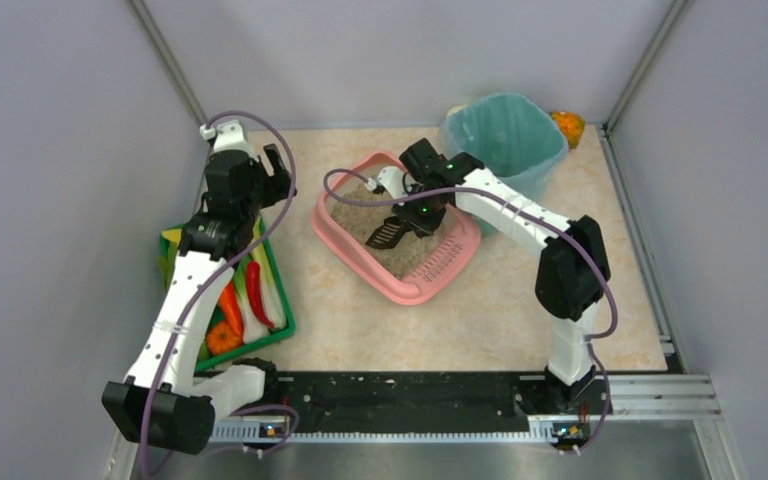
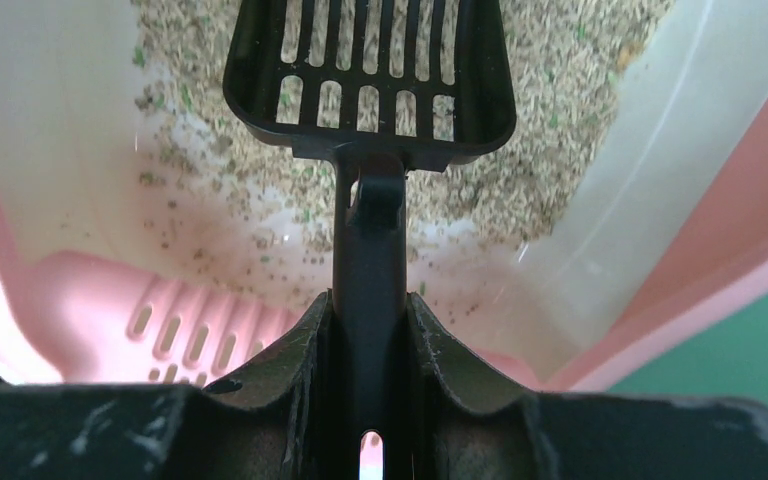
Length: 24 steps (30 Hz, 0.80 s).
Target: Clean the litter box
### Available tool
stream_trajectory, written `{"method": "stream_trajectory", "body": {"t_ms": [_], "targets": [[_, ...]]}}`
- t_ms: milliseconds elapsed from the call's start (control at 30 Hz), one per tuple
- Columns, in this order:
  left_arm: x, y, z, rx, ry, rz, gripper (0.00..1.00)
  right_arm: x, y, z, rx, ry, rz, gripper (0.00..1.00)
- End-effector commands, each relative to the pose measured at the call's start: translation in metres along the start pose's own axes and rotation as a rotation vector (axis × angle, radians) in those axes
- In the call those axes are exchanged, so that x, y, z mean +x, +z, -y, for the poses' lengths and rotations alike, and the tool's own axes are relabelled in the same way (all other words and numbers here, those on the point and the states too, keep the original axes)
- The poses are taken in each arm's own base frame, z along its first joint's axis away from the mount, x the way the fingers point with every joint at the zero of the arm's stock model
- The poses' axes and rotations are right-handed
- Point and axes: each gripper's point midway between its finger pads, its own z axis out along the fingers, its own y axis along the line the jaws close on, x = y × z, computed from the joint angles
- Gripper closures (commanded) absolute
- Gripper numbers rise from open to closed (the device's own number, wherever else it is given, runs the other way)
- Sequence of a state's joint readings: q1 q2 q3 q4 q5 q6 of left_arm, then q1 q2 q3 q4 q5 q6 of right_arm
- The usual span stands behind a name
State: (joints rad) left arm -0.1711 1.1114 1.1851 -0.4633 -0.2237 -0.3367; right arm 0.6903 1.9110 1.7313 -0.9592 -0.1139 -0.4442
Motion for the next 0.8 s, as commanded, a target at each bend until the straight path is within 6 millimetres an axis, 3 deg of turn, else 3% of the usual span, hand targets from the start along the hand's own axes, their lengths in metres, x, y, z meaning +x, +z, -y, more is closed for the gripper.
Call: {"method": "stream_trajectory", "body": {"t_ms": [0,367,767], "targets": [[-0.019,-0.008,-0.001,0.003,0.009,0.084,0.14,-0.029,0.018,-0.004,-0.019,-0.030,0.053,1.00],[-0.023,-0.011,-0.003,-0.002,0.026,0.109,0.14,-0.052,0.070,0.004,0.030,-0.039,0.169,1.00],[-0.025,-0.013,-0.002,0.007,0.024,0.123,0.15,-0.069,0.089,0.024,0.165,-0.050,0.337,1.00]]}}
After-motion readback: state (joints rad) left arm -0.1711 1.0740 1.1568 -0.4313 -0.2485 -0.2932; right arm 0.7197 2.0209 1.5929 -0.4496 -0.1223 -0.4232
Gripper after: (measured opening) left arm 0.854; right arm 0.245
